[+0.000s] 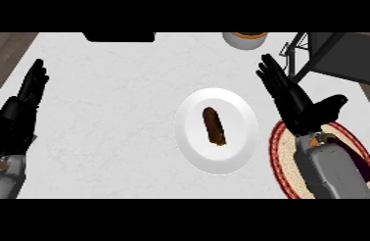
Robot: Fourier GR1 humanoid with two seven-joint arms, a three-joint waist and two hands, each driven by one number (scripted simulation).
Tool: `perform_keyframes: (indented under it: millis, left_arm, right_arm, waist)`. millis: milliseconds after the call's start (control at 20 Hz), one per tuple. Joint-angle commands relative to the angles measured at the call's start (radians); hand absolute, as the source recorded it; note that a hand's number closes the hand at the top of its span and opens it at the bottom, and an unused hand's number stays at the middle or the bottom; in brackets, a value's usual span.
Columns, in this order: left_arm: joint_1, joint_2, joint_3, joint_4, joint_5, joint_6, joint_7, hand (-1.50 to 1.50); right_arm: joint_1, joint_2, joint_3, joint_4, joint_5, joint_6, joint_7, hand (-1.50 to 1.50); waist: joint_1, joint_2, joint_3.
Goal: Pick the croissant from the placemat and place it in the tiered shelf
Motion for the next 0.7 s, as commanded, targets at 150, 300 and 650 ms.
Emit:
perform_keyframes:
  millis: [150,300,650]
  left_arm:
    - [0.018,-0.144,-0.101,0.019,-0.022,0.010,-0.062,0.00]
    - [0.016,-0.151,-0.104,0.027,0.038,-0.034,-0.031,0.00]
    - [-0.002,-0.224,-0.171,0.057,0.040,-0.053,-0.041,0.00]
  right_arm:
    - [0.054,-0.237,-0.146,0.011,0.011,0.106,-0.008,-1.50]
    - [0.044,0.047,-0.291,0.043,-0.333,0.037,-0.016,-1.50]
    - [0.198,-0.268,-0.377,0.241,0.233,-0.296,-0.313,-1.50]
  waist:
    - [-0.040,0.020,-0.003]
    - [-0.098,0.029,0.031]
    - [-0.061,0.032,0.002]
